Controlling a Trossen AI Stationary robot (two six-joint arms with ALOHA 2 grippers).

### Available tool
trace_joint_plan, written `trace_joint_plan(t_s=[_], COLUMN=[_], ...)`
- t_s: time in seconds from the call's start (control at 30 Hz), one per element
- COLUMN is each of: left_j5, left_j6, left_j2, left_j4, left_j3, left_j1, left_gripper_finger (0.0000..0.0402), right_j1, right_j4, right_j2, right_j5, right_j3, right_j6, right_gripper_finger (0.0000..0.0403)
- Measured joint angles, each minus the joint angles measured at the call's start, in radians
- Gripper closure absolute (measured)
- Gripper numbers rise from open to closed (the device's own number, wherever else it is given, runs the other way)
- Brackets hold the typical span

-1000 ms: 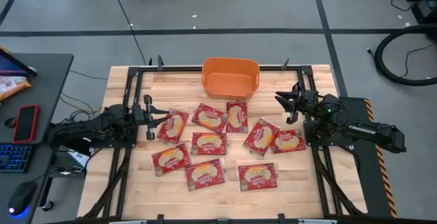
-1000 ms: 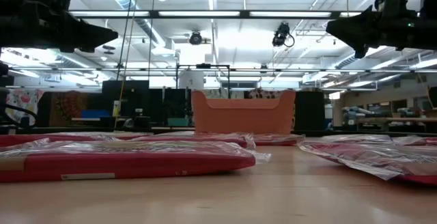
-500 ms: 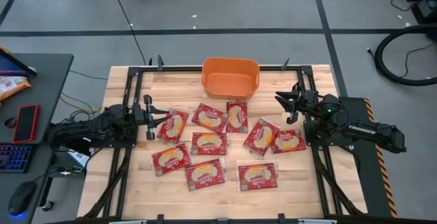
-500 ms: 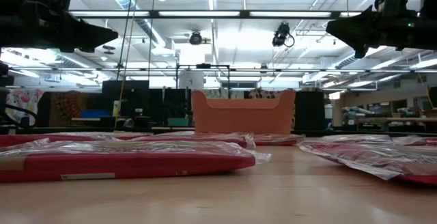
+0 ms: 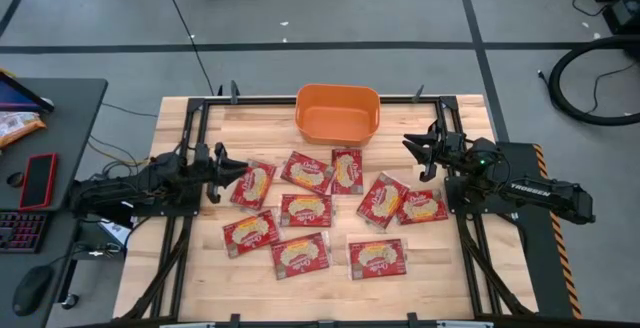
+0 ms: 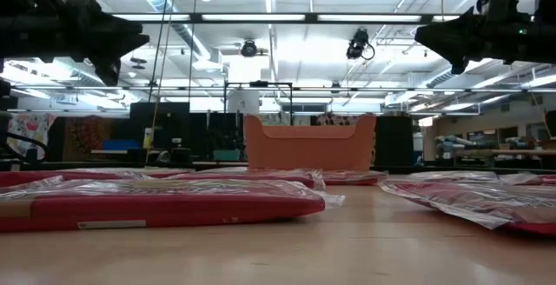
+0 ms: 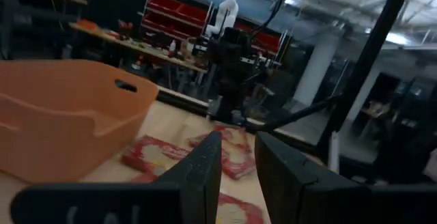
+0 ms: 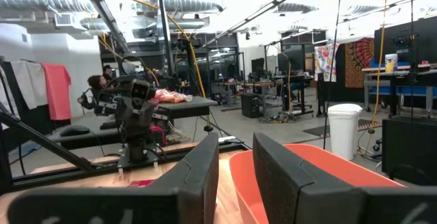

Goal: Sort popcorn bags into baskets
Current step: Put the red popcorn bag into the orange bin

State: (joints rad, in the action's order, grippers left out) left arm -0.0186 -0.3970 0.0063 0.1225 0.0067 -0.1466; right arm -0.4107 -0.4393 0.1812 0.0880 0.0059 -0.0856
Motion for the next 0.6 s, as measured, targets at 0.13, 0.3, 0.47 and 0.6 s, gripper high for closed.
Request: trace_joint_plan(t_s=[0.13,0.3,0.47,0.6], left_j5=[-0.029,-0.045,0.03,0.108], left_j6=[-0.068,-0.083,0.018,0.066], left_j2=[0.027,0.167,0.368,0.527], left_j4=[0.045,0.027,0.032,0.04], left_j3=[0.017,0.077,0.11,0.13], left_j1=[0.0,0.003,0.024,0.038], left_gripper_finger=[0.0308,0.0308,0.0308,0.0296], right_j1=[0.0,0.0,0.0,0.0], right_j4=[0.0,0.0,0.0,0.0], right_j2=[0.0,0.0,0.0,0.0], right_j5=[0.0,0.001,0.001,0.001], right_j3=[0.0,0.0,0.0,0.0], right_j6=[0.0,0.0,0.0,0.0], right_gripper_finger=[0.0306,0.0306,0.0306,0.0306])
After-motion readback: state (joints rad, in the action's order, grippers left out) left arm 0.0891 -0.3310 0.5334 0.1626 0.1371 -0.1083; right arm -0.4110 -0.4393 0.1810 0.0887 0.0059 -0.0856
